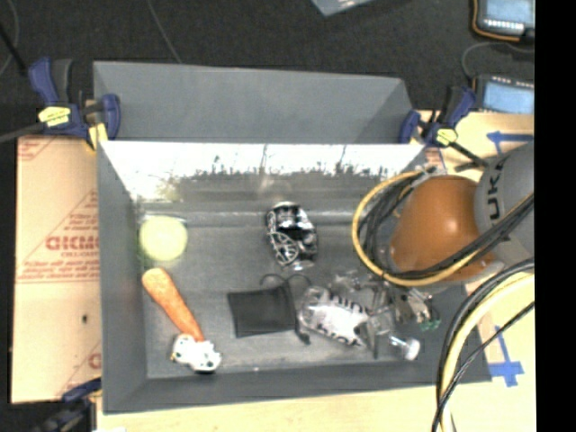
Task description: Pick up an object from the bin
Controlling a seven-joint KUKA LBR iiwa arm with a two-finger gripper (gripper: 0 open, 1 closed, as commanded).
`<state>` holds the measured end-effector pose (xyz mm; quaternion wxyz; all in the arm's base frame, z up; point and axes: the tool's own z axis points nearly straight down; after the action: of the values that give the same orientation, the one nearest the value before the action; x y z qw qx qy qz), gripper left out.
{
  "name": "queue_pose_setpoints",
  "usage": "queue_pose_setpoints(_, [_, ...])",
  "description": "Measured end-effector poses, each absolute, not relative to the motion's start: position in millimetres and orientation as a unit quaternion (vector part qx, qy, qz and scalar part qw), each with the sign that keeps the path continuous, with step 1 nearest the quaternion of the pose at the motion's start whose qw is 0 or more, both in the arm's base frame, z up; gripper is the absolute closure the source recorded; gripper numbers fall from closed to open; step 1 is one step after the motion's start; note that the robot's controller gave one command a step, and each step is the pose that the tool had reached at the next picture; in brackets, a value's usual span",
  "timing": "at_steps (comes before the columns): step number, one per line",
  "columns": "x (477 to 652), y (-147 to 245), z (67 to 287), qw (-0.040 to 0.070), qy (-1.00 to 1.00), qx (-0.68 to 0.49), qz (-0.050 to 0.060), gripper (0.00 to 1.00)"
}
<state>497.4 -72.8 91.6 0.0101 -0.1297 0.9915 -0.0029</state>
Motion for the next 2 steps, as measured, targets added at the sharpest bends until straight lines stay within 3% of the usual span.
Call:
queue_pose_setpoints(1, [495.1,-57.6,73.1,0.015,0.969,-0.248,-0.007,1.00])
queue_pose_setpoints(2, [495.1,-57.6,73.1,0.015,0.968,-0.248,-0.007,1.00])
